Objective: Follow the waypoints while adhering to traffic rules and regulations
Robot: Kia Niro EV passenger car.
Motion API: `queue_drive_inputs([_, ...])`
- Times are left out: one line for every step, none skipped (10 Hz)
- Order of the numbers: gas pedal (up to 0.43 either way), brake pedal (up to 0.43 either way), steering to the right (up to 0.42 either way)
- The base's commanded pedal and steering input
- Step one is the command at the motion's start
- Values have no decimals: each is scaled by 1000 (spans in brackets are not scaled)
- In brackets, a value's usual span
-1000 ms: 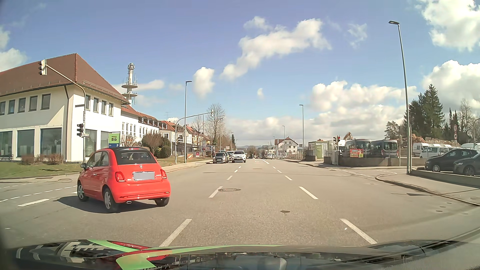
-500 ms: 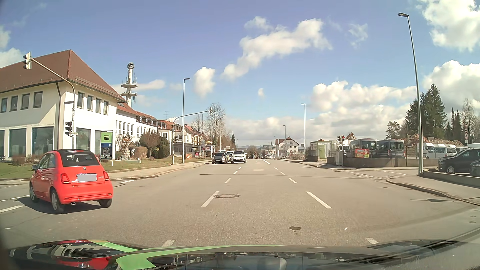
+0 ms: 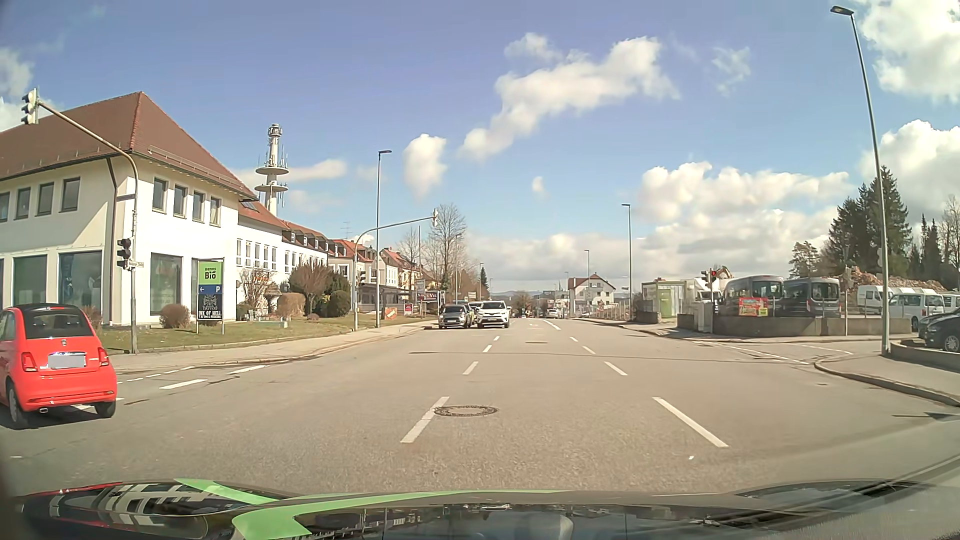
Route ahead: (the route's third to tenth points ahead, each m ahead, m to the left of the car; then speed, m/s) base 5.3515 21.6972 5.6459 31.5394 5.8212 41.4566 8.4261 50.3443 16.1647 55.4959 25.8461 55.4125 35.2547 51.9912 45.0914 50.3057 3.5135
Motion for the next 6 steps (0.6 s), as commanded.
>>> queue_drive_inputs([98,0,-218])
queue_drive_inputs([98,0,-257])
queue_drive_inputs([98,0,-311])
queue_drive_inputs([98,0,-352])
queue_drive_inputs([110,0,-386])
queue_drive_inputs([110,0,-418])
